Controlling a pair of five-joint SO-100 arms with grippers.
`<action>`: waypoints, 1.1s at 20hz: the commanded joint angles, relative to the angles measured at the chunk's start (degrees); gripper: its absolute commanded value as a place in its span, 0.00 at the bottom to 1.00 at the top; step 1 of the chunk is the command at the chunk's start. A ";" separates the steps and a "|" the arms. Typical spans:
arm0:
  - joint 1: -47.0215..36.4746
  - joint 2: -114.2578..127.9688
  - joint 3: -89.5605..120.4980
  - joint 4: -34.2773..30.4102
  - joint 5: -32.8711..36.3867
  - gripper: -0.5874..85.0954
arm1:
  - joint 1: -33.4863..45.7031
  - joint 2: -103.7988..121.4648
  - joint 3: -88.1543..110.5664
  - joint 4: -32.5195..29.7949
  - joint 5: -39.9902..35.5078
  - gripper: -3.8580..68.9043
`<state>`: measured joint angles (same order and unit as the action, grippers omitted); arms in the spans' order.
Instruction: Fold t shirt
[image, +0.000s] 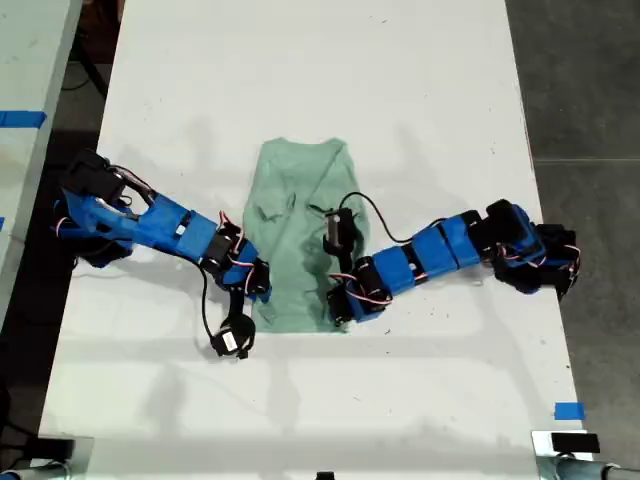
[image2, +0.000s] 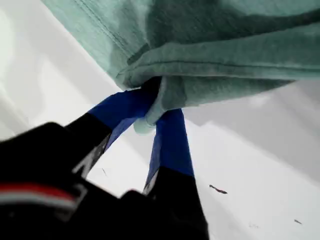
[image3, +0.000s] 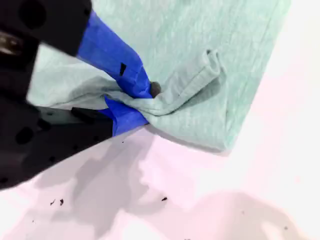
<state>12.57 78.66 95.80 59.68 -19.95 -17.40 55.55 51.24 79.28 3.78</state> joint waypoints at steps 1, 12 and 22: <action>2.11 2.46 -9.76 7.47 -0.53 0.01 | 0.09 5.89 -2.99 3.08 -1.85 0.08; -18.37 9.67 -21.88 28.74 17.58 0.01 | 23.47 23.73 -3.25 8.61 -30.15 0.08; -42.71 5.10 -18.98 26.37 37.35 0.18 | 41.04 19.51 -3.52 2.99 -52.38 0.15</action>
<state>-27.60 83.85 77.52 87.19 14.68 21.45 74.27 51.33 84.55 -45.09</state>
